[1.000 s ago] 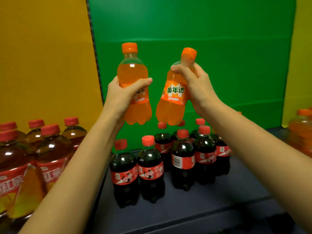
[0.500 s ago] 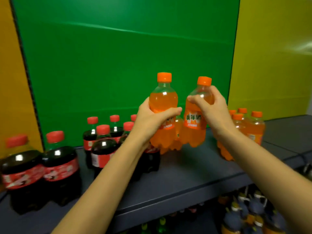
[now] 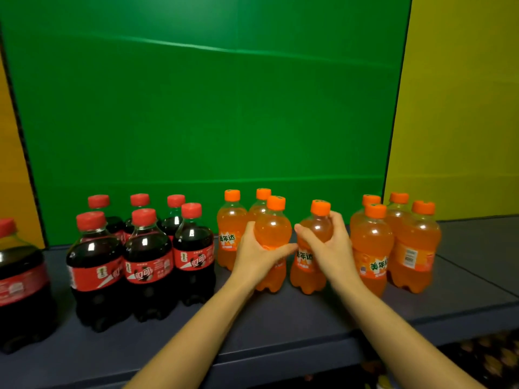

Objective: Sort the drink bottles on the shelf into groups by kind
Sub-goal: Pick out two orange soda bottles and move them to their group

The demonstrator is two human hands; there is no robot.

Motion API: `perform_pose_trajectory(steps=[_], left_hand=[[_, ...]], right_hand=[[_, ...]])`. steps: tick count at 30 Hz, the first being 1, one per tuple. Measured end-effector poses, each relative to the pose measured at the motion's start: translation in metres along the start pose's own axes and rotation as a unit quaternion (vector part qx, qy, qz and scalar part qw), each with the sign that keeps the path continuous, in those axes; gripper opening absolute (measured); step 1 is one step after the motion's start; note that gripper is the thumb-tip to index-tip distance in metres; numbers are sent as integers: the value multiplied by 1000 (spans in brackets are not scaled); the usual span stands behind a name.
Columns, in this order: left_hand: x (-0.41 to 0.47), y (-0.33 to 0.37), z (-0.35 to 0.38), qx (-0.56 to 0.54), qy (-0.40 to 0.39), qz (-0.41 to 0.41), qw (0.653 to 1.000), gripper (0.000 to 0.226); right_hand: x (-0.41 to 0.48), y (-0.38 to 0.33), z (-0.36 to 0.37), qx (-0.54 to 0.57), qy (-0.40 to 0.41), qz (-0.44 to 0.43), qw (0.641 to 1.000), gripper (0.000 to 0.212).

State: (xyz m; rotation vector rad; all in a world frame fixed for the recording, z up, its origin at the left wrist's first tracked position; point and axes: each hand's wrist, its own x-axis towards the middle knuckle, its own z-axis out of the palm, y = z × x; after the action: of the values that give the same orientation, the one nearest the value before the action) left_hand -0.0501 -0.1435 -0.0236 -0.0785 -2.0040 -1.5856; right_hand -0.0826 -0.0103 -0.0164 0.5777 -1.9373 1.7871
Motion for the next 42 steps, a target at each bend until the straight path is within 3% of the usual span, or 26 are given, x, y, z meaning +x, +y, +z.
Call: perform_pose_trajectory(steps=[9,17,19,22,25,28,36,42], left_hand=[[-3,-4,1,-30,-17,-12,999,55],[-10,4,-13,28,-41,-60,997,76],[-16,14,-22,60,-32,-53,996,83],[-35,33,-40,129,-26,-11,991,74],[-59,46,-67,255,17,92,962,54],[-84,56,-105,342,78,150,924,36],[-158,69,-230,543,223,95,804,31],[-229,73,-328,602,249,29,758,30]], right_hand=[[4,5,9,-45,5,2,999,61],[-4,-8,-5,-131,-35,-23,991,85],[-10,-14,-10,-159,-39,-51,985,83],[-26,-23,-16,-172,-38,-116,978,69],[-39,-34,-16,-185,-20,-212,959,44],[-48,-49,-7,-186,-59,-259,946,31],[-91,-87,69,-195,-188,-297,916,23],[-148,-119,146,-182,-266,-296,899,18]])
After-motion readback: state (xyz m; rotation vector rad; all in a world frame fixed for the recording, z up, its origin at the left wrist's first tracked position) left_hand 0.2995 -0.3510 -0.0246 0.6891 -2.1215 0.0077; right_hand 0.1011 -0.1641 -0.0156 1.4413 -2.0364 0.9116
